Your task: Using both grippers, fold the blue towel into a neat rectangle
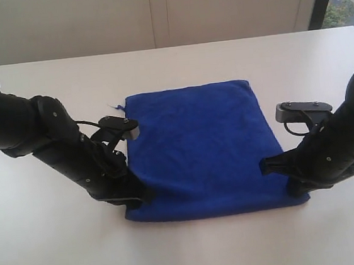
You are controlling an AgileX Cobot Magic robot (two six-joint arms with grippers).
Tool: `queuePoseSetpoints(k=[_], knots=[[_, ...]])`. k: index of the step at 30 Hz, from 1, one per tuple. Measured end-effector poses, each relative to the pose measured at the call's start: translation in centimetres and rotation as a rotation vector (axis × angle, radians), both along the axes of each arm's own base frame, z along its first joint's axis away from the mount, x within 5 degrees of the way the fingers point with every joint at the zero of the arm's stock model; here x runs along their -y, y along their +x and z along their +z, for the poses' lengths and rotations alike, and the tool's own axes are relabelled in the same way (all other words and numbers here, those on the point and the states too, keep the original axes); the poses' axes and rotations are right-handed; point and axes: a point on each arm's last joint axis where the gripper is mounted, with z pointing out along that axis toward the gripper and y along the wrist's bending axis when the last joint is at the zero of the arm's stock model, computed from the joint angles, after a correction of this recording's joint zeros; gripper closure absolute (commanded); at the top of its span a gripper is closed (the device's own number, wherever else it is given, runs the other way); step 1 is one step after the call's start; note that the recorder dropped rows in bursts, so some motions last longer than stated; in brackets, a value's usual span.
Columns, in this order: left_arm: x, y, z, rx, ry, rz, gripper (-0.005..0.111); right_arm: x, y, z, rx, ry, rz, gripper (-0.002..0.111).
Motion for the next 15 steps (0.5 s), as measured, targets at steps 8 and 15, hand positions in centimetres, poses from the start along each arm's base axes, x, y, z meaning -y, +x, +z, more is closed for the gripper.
queuePoseSetpoints(k=[8, 15], knots=[[-0.56, 0.31, -0.02, -0.01, 0.003, 0.021, 0.107, -0.01, 0.0, 0.0, 0.0, 0.001, -0.002, 0.108], [-0.7, 0.19, 0.02, -0.038, 0.002, 0.013, 0.107, -0.03, 0.02, 0.13, 0.006, 0.005, -0.007, 0.108]])
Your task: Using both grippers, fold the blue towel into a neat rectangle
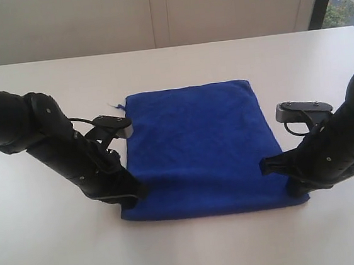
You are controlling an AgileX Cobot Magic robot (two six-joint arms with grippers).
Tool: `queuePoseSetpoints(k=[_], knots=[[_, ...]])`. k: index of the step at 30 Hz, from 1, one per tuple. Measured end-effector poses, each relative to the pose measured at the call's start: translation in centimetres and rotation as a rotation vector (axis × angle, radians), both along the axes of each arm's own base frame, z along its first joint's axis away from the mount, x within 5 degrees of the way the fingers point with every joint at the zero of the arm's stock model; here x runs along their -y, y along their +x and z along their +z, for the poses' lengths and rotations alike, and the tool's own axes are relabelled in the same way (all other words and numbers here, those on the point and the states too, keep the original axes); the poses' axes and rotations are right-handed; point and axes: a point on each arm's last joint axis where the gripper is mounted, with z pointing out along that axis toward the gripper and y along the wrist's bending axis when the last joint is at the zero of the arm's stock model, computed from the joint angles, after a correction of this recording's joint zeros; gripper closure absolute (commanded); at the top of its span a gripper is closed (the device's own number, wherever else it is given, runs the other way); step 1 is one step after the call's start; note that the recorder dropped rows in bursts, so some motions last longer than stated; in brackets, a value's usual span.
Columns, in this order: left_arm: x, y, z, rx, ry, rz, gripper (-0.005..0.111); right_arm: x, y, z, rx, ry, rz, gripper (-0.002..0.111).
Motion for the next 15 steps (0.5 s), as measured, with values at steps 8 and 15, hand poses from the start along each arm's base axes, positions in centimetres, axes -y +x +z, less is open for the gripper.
queuePoseSetpoints(k=[8, 15], knots=[[-0.1, -0.3, 0.0, -0.027, 0.003, -0.014, 0.107, -0.1, -0.6, 2.0, 0.056, 0.01, 0.007, 0.108], [-0.1, -0.3, 0.0, -0.033, 0.003, -0.015, 0.107, -0.1, -0.7, 3.5, 0.121, 0.011, 0.003, 0.108]])
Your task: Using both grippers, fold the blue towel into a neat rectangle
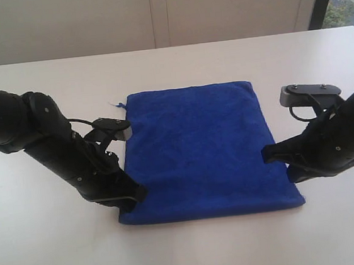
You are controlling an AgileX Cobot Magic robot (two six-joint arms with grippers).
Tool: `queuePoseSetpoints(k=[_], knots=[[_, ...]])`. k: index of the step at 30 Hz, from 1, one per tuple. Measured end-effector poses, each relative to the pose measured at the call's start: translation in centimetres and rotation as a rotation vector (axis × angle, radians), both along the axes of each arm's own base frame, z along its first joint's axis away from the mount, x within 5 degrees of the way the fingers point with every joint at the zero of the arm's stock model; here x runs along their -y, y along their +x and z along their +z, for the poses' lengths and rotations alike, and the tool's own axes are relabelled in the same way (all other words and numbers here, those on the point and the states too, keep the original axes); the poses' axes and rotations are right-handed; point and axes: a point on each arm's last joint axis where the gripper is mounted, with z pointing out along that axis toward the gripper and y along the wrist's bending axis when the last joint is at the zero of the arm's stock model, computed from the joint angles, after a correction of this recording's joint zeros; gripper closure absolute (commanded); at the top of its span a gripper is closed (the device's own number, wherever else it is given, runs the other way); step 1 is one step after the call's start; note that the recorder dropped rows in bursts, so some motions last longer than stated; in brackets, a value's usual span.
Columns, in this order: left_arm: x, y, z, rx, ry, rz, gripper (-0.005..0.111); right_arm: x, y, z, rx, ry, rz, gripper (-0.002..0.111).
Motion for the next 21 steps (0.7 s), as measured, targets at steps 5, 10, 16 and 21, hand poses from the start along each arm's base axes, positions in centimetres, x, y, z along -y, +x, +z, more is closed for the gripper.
queuePoseSetpoints(k=[5, 10, 16, 21], knots=[[-0.01, 0.01, 0.02, -0.005, -0.004, 0.006, 0.107, 0.02, 0.0, 0.32, 0.017, 0.0, -0.002, 0.108], [-0.07, 0.05, 0.04, -0.011, -0.011, 0.016, 0.107, 0.02, -0.01, 0.36, 0.019, 0.0, -0.002, 0.108], [-0.04, 0.03, 0.05, -0.016, -0.014, 0.019, 0.102, 0.02, -0.01, 0.36, 0.019, 0.0, -0.002, 0.108], [-0.05, 0.01, 0.07, -0.027, -0.02, 0.031, 0.07, 0.02, -0.01, 0.36, 0.019, 0.0, -0.002, 0.108]])
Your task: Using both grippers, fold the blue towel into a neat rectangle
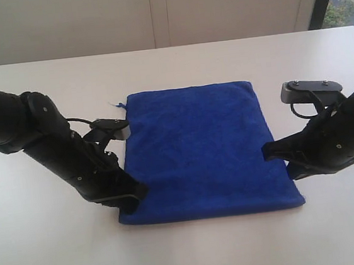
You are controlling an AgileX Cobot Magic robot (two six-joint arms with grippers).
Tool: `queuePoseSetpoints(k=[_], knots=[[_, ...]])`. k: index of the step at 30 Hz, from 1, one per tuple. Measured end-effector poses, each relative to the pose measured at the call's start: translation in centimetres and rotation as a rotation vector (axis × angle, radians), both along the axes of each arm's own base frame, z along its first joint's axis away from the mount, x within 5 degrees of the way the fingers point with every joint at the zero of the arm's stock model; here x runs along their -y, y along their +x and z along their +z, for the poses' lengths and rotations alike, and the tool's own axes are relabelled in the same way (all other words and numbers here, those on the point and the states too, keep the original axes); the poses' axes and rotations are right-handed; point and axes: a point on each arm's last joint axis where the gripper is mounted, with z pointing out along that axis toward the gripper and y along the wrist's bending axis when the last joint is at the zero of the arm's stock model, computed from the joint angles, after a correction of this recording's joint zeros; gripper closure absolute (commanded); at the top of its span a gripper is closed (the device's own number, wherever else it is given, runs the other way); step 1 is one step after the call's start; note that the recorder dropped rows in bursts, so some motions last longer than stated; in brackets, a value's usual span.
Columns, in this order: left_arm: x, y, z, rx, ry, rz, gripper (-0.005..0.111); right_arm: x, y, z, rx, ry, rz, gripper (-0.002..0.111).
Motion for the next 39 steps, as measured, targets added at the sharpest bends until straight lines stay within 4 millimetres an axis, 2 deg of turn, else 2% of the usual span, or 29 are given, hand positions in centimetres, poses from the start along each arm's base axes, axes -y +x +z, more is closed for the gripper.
queuePoseSetpoints(k=[3, 5, 13, 20, 25, 30, 39], knots=[[0.1, -0.1, 0.1, -0.016, -0.012, 0.013, 0.056, 0.0, 0.0, 0.0, 0.001, 0.0, 0.0, 0.108], [0.3, -0.1, 0.2, -0.027, -0.021, 0.018, 0.053, 0.0, 0.0, 0.0, 0.002, 0.0, -0.001, 0.108], [0.1, -0.6, 1.2, -0.01, -0.009, -0.038, 0.053, 0.0, 0.1, 0.0, 0.007, -0.002, 0.0, 0.108], [0.1, -0.3, 4.6, 0.115, -0.048, -0.045, 0.053, 0.0, 0.2, 0.0, 0.018, -0.004, -0.003, 0.108], [0.1, -0.1, 4.5, 0.129, -0.044, -0.039, 0.053, 0.1, 0.2, 0.1, 0.026, -0.006, -0.006, 0.108], [0.2, 0.4, 3.2, 0.124, -0.027, -0.026, 0.066, 0.1, 0.3, 0.1, 0.035, -0.009, -0.007, 0.108], [0.3, 0.9, 1.9, 0.118, -0.007, -0.011, 0.105, 0.1, 0.4, 0.1, 0.047, -0.014, -0.003, 0.108]])
